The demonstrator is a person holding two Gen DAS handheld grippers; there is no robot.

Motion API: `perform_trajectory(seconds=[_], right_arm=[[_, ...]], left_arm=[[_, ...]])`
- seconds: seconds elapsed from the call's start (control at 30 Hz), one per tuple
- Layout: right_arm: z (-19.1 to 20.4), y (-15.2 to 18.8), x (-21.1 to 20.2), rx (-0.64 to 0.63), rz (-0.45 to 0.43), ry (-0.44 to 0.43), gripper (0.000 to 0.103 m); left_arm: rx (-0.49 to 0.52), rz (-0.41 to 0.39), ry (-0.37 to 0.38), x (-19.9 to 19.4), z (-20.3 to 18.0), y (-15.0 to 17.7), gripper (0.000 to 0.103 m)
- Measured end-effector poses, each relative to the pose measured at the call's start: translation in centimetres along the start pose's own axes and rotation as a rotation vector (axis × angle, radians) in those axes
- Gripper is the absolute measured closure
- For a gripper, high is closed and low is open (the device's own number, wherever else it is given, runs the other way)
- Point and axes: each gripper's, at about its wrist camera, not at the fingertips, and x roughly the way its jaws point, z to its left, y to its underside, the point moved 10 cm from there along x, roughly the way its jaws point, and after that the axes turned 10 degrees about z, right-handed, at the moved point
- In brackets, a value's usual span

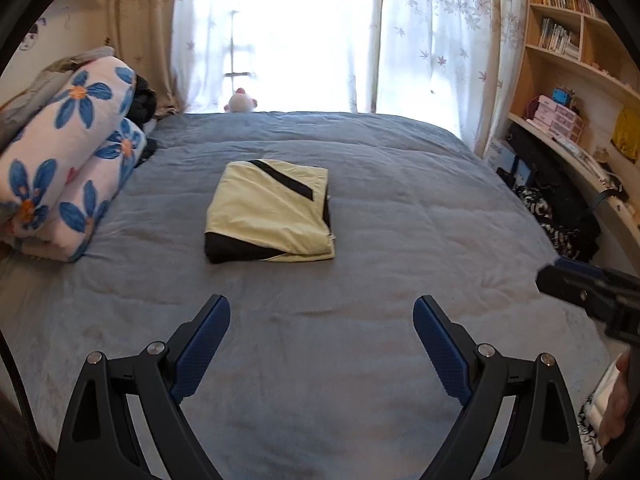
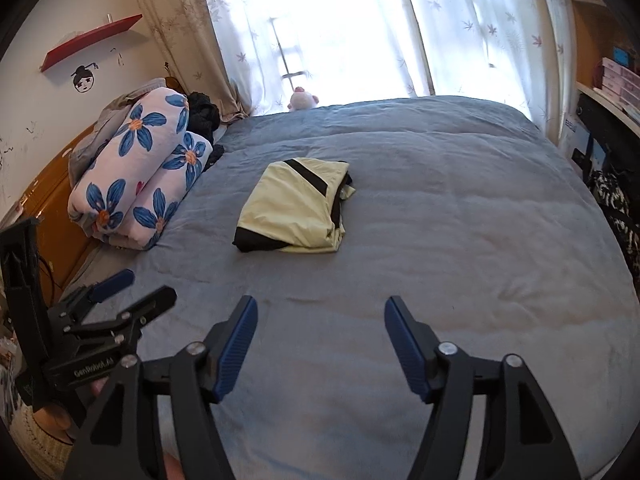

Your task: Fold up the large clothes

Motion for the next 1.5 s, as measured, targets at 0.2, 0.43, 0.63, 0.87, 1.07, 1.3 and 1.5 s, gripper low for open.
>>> perform_trajectory(seconds=[0.2,0.43,0.63,0.87,1.07,1.3,1.5], right_arm=[[-0.5,5.8,0.5,0.01,-0.018,0.09,0.034],[-1.1,10.7,0.4,0.119,-0.08,0.098,0.023],[-0.4,12.6,1.2,0.052,-0.064,0.174,0.022],[-0.4,13.5,1.5,0.053,-0.056,0.183,0.021],[-0.5,14.0,1.6,0.062,-0.05,0.17,0.021],[-0.6,14.4,1.6,0.062,-0.046,0.159,0.018],[-0.4,14.8,1.4,0.063,-0.047,0.155,0.017]], left_arm=[[0.027,-0.013,-0.09,-1.0,-1.4,5.0,0.011],[-0.047,0.004,-0.108,-0.3,-2.6,10.8,0.011],[-0.066,0.052,-0.09,0.7,-3.1,13.3,0.011],[-0.063,0.055,-0.094,0.4,-3.3,13.6,0.011],[-0.082,0.087,-0.085,0.6,-3.0,14.3,0.011],[-0.09,0.091,-0.086,0.2,-3.1,14.8,0.011],[-0.092,0.089,-0.094,-0.1,-3.1,15.1,0.011]])
